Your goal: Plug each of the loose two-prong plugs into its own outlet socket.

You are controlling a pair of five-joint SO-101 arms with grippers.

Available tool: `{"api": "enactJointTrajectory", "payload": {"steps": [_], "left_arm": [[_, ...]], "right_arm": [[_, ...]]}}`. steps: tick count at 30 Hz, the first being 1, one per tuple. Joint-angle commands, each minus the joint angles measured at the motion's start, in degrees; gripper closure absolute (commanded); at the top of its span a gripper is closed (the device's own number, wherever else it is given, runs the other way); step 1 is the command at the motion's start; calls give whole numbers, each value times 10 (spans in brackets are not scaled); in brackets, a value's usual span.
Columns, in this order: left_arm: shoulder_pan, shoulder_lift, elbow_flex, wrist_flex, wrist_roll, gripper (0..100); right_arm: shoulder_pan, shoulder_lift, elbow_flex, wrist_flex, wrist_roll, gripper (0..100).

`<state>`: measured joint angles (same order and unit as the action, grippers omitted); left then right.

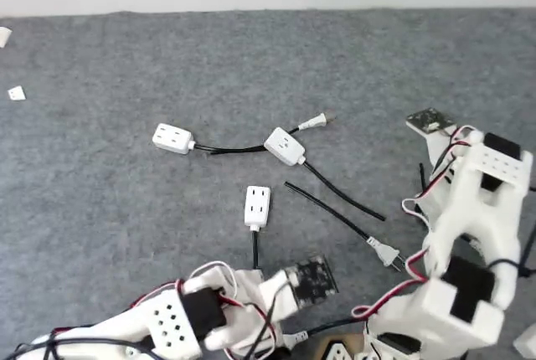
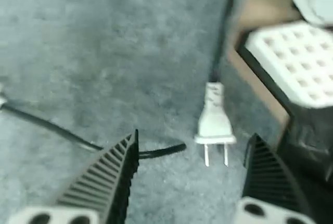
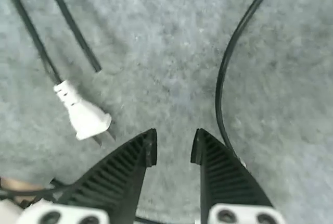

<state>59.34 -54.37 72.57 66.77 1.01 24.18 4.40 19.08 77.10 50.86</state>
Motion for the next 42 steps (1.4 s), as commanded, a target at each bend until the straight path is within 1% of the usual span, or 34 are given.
{"api": "enactJointTrajectory", "payload": {"steps": [1, 4, 9, 13, 17, 18, 20, 23, 24, 26, 31, 33, 39, 42], "left_arm": [[16, 40, -40, -10, -36, 693], [16, 105, -39, -52, -50, 693], [17, 254, -66, -127, -47, 694], [17, 350, -129, -109, -46, 694], [30, 408, -164, -121, 4, 697], [38, 417, -168, -121, 14, 710], [54, 425, -174, -122, 20, 777], [77, 425, -178, -127, 23, 961], [87, 425, -179, -128, 24, 1000], [105, 424, -178, -128, 25, 974], [117, 424, -197, -127, 25, 988], [118, 424, -210, -111, 25, 988], [136, 424, -294, 10, 25, 987], [149, 424, -334, 47, 25, 987]], "right_arm": [[24, 29, -38, -32, -5, 869], [37, 63, -73, -30, -6, 869], [45, 106, -120, -29, -16, 868], [45, 116, -126, -29, -22, 869], [46, 115, -127, -34, -22, 870], [46, 115, -129, -34, -23, 871], [52, 115, -140, -36, -37, 892], [65, 115, -163, -47, -61, 945], [71, 115, -170, -48, -63, 950], [76, 116, -175, -48, -64, 955], [74, 116, -175, -30, -66, 956], [73, 116, -175, -17, -65, 956], [66, 117, -175, -7, -67, 956], [59, 118, -175, -1, -67, 957]]}}
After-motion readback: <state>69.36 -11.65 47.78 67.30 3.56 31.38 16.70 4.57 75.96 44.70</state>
